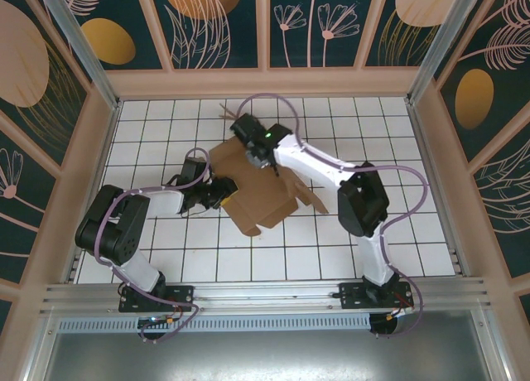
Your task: Fold the paper box
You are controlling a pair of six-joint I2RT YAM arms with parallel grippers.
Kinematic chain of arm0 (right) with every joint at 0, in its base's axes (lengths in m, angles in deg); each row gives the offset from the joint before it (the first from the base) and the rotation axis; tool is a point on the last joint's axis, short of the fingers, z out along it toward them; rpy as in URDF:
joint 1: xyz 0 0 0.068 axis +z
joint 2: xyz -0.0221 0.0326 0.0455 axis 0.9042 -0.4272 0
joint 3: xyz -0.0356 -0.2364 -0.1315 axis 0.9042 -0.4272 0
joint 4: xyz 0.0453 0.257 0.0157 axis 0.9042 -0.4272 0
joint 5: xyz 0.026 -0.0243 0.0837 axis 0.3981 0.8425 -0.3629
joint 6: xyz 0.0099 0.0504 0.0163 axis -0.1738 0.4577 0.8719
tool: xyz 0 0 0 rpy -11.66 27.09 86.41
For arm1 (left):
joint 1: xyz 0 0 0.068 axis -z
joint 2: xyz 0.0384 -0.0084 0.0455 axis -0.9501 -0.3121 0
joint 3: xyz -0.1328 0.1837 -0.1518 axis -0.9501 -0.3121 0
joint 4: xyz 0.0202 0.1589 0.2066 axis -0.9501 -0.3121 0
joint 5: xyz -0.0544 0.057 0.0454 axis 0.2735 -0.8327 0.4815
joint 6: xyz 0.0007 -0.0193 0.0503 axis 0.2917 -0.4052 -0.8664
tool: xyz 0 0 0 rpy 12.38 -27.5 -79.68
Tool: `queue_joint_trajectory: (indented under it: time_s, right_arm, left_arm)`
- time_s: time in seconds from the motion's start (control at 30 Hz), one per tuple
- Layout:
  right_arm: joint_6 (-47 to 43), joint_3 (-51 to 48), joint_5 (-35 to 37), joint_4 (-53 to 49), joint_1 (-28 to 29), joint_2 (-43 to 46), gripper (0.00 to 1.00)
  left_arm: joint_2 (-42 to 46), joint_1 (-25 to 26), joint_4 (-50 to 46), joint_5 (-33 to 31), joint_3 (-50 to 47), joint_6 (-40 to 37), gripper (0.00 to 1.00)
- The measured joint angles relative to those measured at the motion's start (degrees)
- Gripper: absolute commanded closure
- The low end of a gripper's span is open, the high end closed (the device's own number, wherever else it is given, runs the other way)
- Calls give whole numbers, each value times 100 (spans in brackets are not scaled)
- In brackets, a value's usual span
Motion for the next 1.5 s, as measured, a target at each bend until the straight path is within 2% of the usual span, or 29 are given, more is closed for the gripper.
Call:
queue_joint_trajectory:
  time_s: [0.17, 0.3, 0.4, 0.5, 0.57, 0.63, 0.7, 0.83, 0.9, 0.93, 0.97, 1.03, 1.1, 1.2, 1.33, 1.43, 1.5]
  right_arm:
    - [-372, -42, 387, 109, -485, 160, 81]
    - [-730, -297, 1126, 372, -413, 160, 81]
    - [-1311, -793, 2079, 1040, -201, 160, 77]
    - [-2640, -1803, 3296, 2743, 46, 192, 76]
    - [-4098, -2756, 3917, 4747, 197, 260, 78]
    - [-5954, -3604, 4301, 7276, 328, 170, 81]
    - [-7086, -3904, 4485, 8902, 422, -72, 81]
    - [-7976, -3985, 4422, 9951, 509, -258, 76]
    - [-7917, -4037, 4304, 9936, 514, -229, 72]
    - [-7654, -4033, 4225, 9672, 516, -173, 67]
    - [-7368, -4017, 4135, 9304, 518, -79, 54]
    - [-6177, -3753, 3641, 7768, 514, 245, 38]
    - [-5130, -3438, 2900, 6520, 481, 562, 33]
    - [-3904, -3141, 1694, 5195, 319, 1106, 32]
    - [-2614, -2813, -166, 4061, -398, 1567, 36]
    - [-2026, -2872, -966, 3713, -933, 1720, 40]
    - [-1808, -3014, -1283, 3609, -1047, 1779, 42]
  left_arm:
    - [0, 0, -94, -94, 33, -79, 56]
    - [0, 0, -125, -144, 50, -133, 57]
    - [0, 0, -162, -175, 72, -175, 57]
    - [0, 0, -186, -195, 81, -208, 57]
    - [0, 0, -190, -201, 83, -216, 57]
    - [0, 0, -197, -201, 85, -216, 57]
    - [0, 0, -199, -201, 85, -216, 57]
    - [4, 0, -197, -201, 85, -216, 57]
    - [39, 0, -203, -214, 85, -214, 55]
    - [81, 0, -225, -245, 79, -214, 55]
    - [125, 0, -256, -286, 76, -214, 55]
    - [254, -7, -319, -358, 74, -216, 54]
    - [341, -7, -352, -398, 76, -216, 54]
    - [361, -22, -402, -437, 76, -219, 53]
    - [367, -22, -516, -437, 76, -236, 51]
    - [452, -22, -664, -437, 87, -280, 48]
    - [575, -22, -804, -437, 131, -328, 45]
